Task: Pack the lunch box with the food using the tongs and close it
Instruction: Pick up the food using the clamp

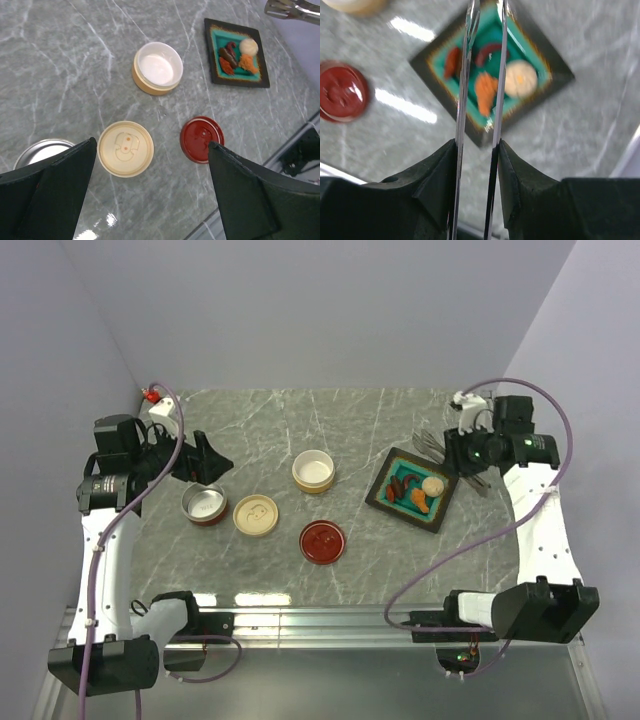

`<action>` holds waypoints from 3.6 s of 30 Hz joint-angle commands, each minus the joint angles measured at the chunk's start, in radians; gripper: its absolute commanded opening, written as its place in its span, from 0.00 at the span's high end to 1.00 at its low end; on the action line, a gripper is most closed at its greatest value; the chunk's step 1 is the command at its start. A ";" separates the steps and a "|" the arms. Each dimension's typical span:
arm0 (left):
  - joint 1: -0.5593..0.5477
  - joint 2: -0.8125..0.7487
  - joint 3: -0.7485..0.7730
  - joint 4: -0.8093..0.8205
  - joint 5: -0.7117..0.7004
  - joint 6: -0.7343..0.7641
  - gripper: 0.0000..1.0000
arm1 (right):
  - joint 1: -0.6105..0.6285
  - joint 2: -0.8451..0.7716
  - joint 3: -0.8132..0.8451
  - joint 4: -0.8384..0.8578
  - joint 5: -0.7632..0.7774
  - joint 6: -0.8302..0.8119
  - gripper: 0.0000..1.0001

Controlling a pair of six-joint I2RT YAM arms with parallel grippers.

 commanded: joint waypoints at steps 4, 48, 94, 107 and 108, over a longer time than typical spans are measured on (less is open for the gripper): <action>-0.004 0.010 0.033 -0.026 0.095 0.032 0.01 | -0.195 -0.020 -0.045 -0.191 -0.105 -0.200 0.57; -1.033 0.076 -0.119 0.373 -0.391 0.586 0.12 | 0.580 0.131 -0.004 0.131 -0.658 0.259 0.60; -1.038 0.085 0.035 0.250 -0.481 0.502 0.20 | 0.517 0.101 -0.031 0.033 -0.584 0.147 0.68; -0.682 -0.025 0.053 0.223 -0.273 0.158 0.02 | -0.064 0.061 -0.028 -0.210 -0.314 -0.147 0.60; -0.637 -0.030 0.035 0.229 -0.259 0.143 0.02 | -0.112 0.050 -0.033 -0.216 -0.305 -0.160 0.59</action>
